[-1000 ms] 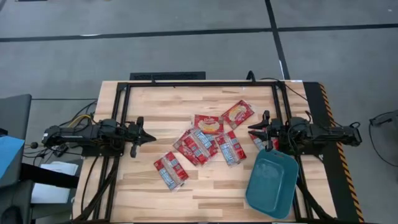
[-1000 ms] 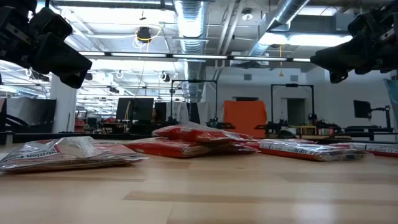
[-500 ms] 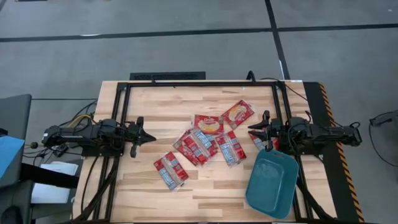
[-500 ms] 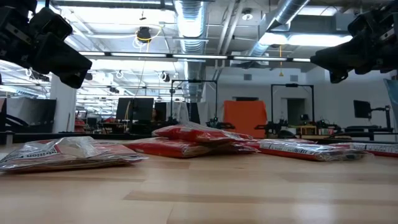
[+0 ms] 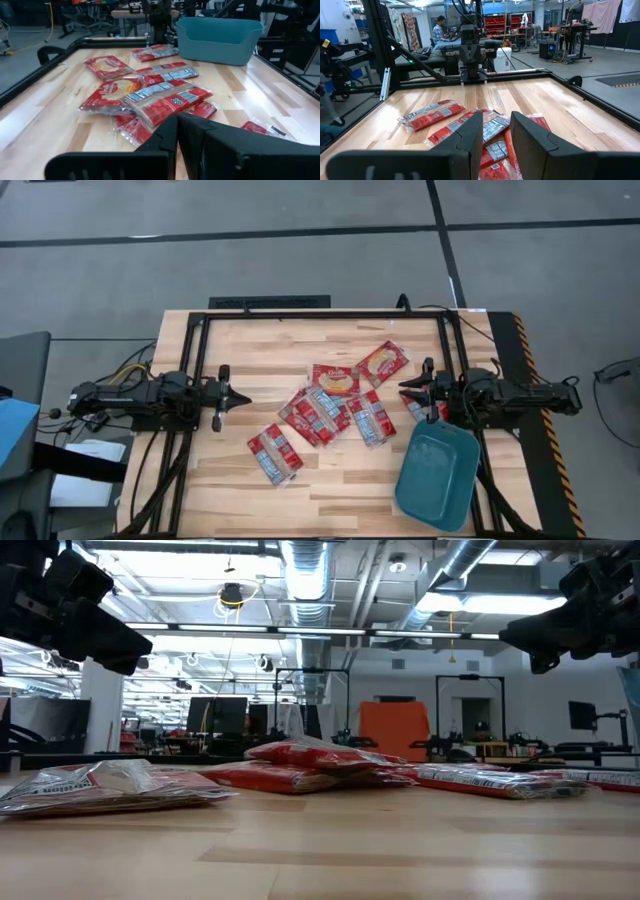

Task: Sort popcorn bags into baskets
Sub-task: Put the popcorn bag into the blue bin

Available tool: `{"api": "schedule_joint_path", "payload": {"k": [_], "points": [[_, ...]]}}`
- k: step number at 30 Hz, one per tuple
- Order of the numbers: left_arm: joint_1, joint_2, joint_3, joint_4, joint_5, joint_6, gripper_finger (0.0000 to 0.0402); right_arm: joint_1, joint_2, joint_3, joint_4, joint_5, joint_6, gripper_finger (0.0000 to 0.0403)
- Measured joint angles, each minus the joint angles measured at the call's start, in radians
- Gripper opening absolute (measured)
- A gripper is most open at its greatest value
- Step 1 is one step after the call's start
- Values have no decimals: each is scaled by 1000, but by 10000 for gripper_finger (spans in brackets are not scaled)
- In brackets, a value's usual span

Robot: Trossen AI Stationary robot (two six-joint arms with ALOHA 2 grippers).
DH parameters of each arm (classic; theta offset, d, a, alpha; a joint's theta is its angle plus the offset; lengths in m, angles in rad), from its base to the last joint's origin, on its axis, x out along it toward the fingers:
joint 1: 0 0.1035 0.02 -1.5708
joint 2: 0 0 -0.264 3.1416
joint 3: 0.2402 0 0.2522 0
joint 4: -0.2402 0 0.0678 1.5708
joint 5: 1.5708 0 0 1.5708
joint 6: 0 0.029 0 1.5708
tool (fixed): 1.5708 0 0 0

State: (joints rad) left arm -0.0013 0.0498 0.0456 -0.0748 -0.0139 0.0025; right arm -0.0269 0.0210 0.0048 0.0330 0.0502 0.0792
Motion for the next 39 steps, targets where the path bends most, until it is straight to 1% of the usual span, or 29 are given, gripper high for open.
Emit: {"api": "schedule_joint_path", "payload": {"k": [5, 9, 11, 14, 17, 23, 27, 29, 33, 35, 36, 39], "points": [[0, 0, -1, 56, -46, -69, 0, 0, 0, 0, 0, 0, 0, 124], [0, 0, -1, 82, -52, -174, 0, 0, 0, 0, 1, 0, 0, 124], [1, 0, -1, 94, -61, -182, 0, 0, 0, 0, 8, 1, 0, 124], [0, 0, 0, 99, -106, -151, 0, 0, 0, 0, 19, 2, 0, 124], [1, 0, 0, 120, -167, -140, 0, 0, 0, 0, 66, 2, 0, 124], [1, 0, 2, 197, -269, -214, 0, 3, -2, 0, 158, -6, 5, 124], [1, 0, 2, 209, -343, -267, 0, 9, -2, 1, 188, -7, 96, 124], [1, 0, 2, 209, -364, -320, 0, 9, -1, 3, 181, -7, 123, 124], [1, 0, 2, 209, -367, -400, 0, 6, -2, 6, 183, -3, 125, 124], [1, 0, 2, 208, -367, -433, 0, 4, -2, 6, 182, 35, 124, 124], [1, 0, 2, 208, -367, -453, 0, -1, -2, 7, 179, 82, 126, 124], [1, 0, 2, 208, -384, -525, 0, -21, -1, 18, 151, 302, 131, 124]]}}
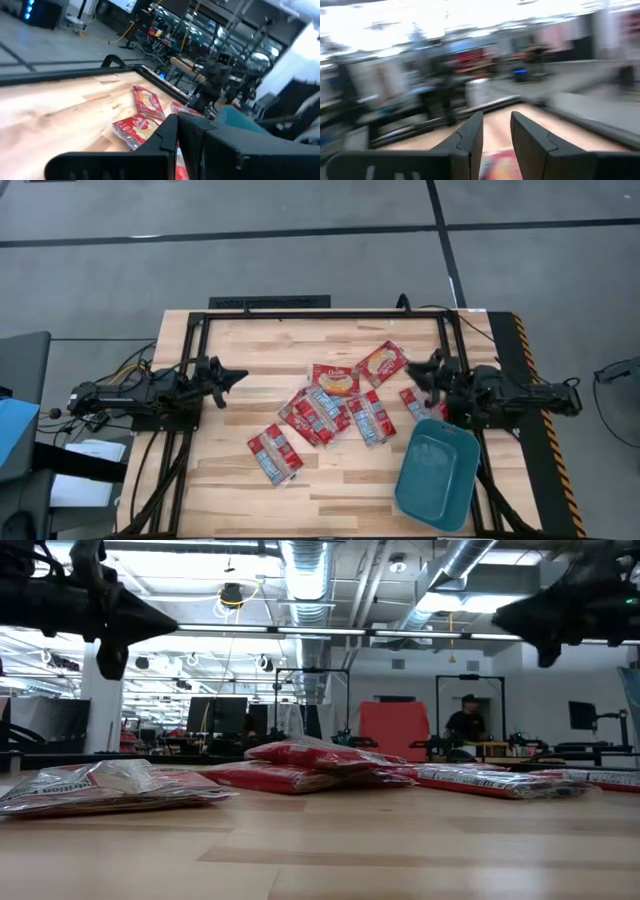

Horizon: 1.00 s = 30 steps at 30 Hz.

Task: Sort popcorn bags into baskets
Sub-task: Put the popcorn bag into the blue bin

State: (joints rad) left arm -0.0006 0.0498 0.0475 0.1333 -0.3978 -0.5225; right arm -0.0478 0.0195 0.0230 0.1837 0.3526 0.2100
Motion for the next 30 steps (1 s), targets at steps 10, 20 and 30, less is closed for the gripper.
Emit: {"api": "schedule_joint_path", "payload": {"k": [10, 20, 30], "points": [[0, 0, 1, -32, -193, -79, 0, -105, 201, 413, -670, 283, 134, 131], [0, 0, 1, -23, -365, -58, 12, -181, 716, 702, -1096, 209, 294, 253], [0, 0, 1, -10, -279, -76, 114, -284, 1115, 719, -1283, -94, 420, 296]]}}
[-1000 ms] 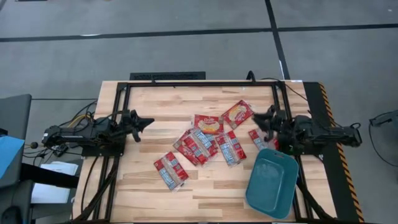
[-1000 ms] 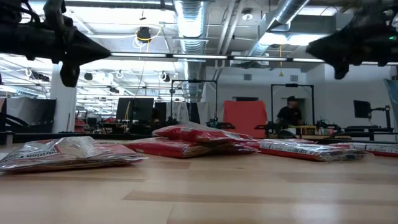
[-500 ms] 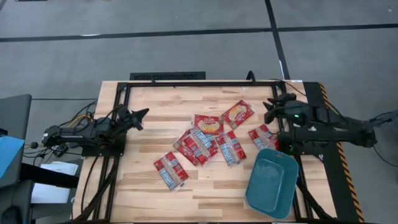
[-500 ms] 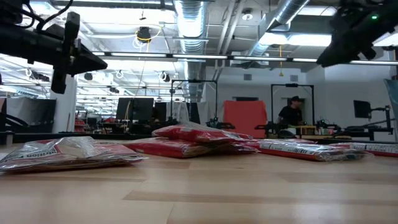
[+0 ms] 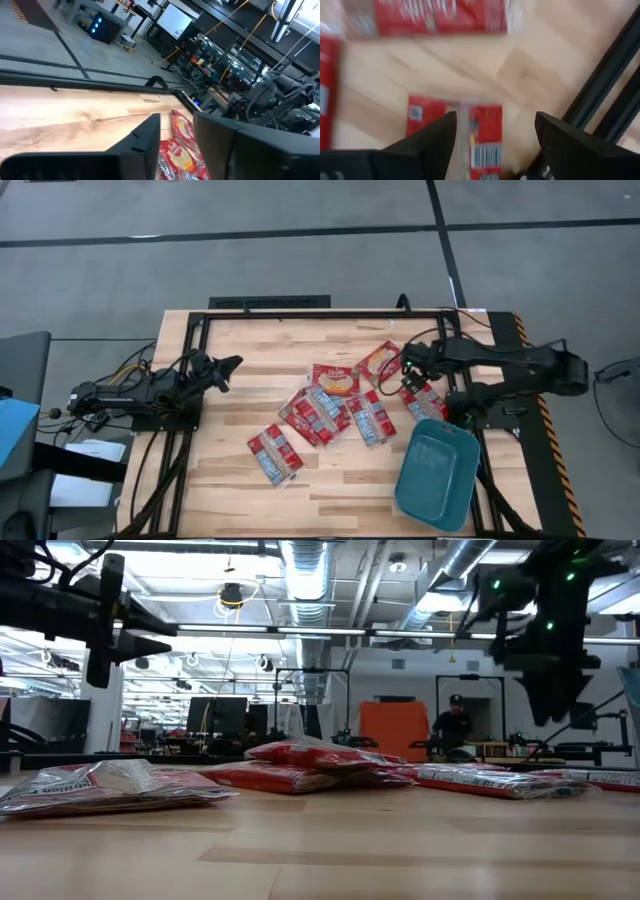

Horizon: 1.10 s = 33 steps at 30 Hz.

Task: Sort popcorn bags into baskets
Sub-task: Put the popcorn bag into the blue bin

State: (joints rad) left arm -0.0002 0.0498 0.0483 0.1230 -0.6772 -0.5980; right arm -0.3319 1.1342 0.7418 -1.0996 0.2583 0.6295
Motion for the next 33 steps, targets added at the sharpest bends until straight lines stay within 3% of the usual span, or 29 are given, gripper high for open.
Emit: {"api": "schedule_joint_path", "payload": {"k": [9, 25, 29, 33], "points": [[0, 0, 0, -99, -1, -55, 181, -22, 56, -49, 11, -152, 81, 295], [0, 0, 0, -155, -1, -77, 187, 101, 61, -255, 198, -203, 154, 289], [0, 0, 0, -161, -2, -77, 187, 101, 60, -258, 201, -206, 204, 251], [0, 0, 0, -161, -1, -77, 187, 101, 60, -259, 234, -211, 249, 161]]}}
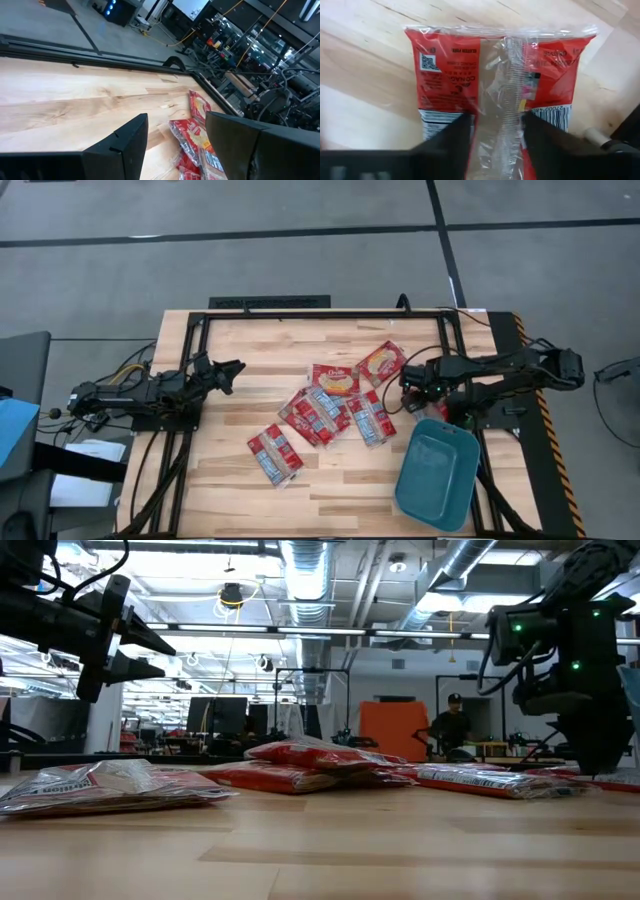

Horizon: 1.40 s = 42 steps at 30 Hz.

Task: Sort popcorn bags into baskets
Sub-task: Put the popcorn bag into the blue bin

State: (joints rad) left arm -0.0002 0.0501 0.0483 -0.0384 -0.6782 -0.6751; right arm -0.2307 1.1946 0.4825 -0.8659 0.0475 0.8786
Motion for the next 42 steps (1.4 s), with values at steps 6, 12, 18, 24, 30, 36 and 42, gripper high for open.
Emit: {"api": "schedule_joint_path", "payload": {"k": [6, 12, 18, 24, 30, 36, 42], "points": [[0, 0, 0, -1, -8, -2, 187, 0, 2, 4, 38, 29, 15, 15], [0, 0, 0, -1, -13, -3, 187, -7, 6, 75, 72, 121, -14, 8], [0, 0, 0, -2, -18, -3, 187, -66, 5, 165, 70, 128, -108, 5], [0, 0, 0, -2, -18, -3, 187, -95, 5, 237, 67, 124, -174, 4], [0, 0, 0, -3, -18, -3, 187, -77, 4, 329, 63, 114, -222, 4], [0, 0, 0, -3, -18, -3, 187, -25, 3, 420, 58, 112, -234, 4], [0, 0, 0, -4, -21, -3, 187, 79, 3, 520, 56, 69, -232, 3]]}}
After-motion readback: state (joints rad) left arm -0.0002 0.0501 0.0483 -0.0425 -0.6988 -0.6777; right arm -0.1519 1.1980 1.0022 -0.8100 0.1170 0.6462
